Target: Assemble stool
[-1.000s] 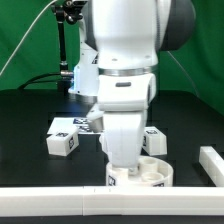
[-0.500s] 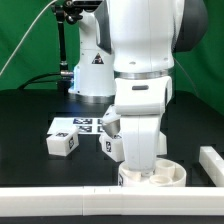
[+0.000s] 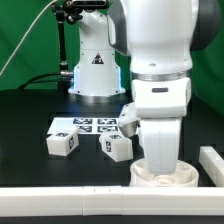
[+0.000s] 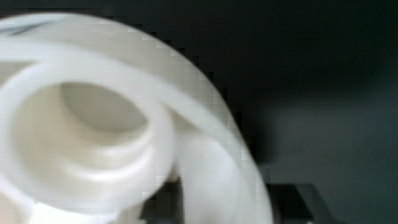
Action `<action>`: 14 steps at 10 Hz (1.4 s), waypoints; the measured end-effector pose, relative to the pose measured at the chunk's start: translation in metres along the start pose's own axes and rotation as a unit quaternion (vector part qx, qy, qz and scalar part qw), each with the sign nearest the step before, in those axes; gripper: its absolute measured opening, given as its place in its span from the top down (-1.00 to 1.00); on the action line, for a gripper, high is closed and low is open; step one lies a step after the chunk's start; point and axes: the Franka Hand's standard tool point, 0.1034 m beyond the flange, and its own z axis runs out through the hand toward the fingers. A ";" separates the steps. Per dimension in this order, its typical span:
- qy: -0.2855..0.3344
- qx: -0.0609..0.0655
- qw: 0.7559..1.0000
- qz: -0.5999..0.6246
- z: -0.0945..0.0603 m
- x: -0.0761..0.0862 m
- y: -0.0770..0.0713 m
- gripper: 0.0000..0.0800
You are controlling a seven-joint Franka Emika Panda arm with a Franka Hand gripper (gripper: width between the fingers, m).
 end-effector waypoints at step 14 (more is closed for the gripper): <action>-0.003 0.013 1.000 0.022 -0.012 0.039 -0.005 -0.34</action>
Offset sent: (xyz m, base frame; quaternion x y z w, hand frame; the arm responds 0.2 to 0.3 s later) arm 0.0184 0.0256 0.0004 0.0075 0.0001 0.0278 0.9996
